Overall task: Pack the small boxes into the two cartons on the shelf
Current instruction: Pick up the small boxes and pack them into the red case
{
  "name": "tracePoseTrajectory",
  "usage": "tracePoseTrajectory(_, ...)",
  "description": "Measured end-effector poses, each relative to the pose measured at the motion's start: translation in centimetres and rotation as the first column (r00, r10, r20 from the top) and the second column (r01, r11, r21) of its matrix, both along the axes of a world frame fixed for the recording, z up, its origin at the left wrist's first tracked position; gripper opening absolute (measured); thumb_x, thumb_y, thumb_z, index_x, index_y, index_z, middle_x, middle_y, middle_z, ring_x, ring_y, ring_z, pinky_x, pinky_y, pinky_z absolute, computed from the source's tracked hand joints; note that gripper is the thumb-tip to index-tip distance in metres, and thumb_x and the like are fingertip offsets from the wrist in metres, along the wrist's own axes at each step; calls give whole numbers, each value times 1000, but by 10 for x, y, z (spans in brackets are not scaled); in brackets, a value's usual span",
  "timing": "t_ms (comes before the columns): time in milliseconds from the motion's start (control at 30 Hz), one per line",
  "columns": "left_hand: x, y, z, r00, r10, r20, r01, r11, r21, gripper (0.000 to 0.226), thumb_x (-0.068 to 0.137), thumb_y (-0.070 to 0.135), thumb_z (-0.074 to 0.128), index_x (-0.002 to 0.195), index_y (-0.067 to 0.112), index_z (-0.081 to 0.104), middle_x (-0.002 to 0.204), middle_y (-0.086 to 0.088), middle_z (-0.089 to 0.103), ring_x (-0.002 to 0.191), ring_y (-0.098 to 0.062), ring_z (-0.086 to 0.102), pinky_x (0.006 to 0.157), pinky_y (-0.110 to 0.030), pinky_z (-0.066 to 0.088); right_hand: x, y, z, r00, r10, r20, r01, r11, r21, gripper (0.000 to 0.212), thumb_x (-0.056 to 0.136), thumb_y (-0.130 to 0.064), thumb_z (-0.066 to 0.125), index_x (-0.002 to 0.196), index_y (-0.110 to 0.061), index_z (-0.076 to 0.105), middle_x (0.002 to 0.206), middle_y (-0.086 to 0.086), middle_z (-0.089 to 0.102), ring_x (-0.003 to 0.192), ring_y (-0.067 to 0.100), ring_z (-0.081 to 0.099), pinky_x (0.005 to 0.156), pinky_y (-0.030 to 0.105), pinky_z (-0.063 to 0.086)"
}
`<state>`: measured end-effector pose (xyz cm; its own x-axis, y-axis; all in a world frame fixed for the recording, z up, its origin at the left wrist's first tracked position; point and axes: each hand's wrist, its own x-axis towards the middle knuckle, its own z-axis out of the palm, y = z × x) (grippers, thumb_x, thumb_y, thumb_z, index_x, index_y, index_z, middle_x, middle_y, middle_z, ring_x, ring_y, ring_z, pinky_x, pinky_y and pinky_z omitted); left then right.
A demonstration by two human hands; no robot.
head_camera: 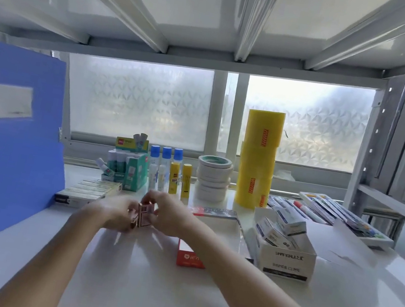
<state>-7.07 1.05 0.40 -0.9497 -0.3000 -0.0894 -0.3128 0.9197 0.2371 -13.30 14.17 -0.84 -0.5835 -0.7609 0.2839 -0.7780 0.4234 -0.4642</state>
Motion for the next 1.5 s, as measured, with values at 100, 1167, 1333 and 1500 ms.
tracePoseTrajectory(100, 1, -9, -2, 993, -28, -113, 33, 999, 40, 25, 78, 14, 73, 102, 16, 66, 108, -9, 67, 98, -22, 61, 87, -35, 49, -3, 10, 6, 1000, -18, 8, 18, 1000, -11, 22, 87, -3, 58, 109, -2, 64, 107, 18, 68, 92, 28, 64, 82, 38, 56)
tracePoseTrajectory(1167, 10, 71, -27, 721, -527, -450, 644, 750, 154, 44, 76, 32, 79, 116, 18, 67, 110, 3, 65, 100, -1, 54, 85, -7, 42, 23, 149, 16, 997, -82, 10, 77, 962, 263, 38, 77, -22, 71, 114, -21, 64, 92, -13, 61, 92, 7, 66, 79, 18, 55)
tracePoseTrajectory(1333, 7, 69, -29, 728, -530, -436, 642, 749, 162, 45, 77, 35, 78, 118, 20, 66, 111, 6, 65, 100, 1, 53, 85, -8, 43, 21, 148, 7, 997, -76, 35, 68, 981, 182, 40, 73, -23, 78, 109, -21, 62, 107, -5, 66, 90, 8, 67, 81, 26, 58)
tracePoseTrajectory(1500, 2, 68, -29, 763, -545, -348, 633, 741, 225, 46, 84, 30, 72, 129, 24, 61, 120, 10, 57, 107, 3, 52, 83, -2, 44, 25, 147, -1, 991, -128, 48, 124, 988, 91, 42, 68, -31, 82, 103, -21, 60, 98, -6, 65, 81, 8, 68, 73, 22, 58)
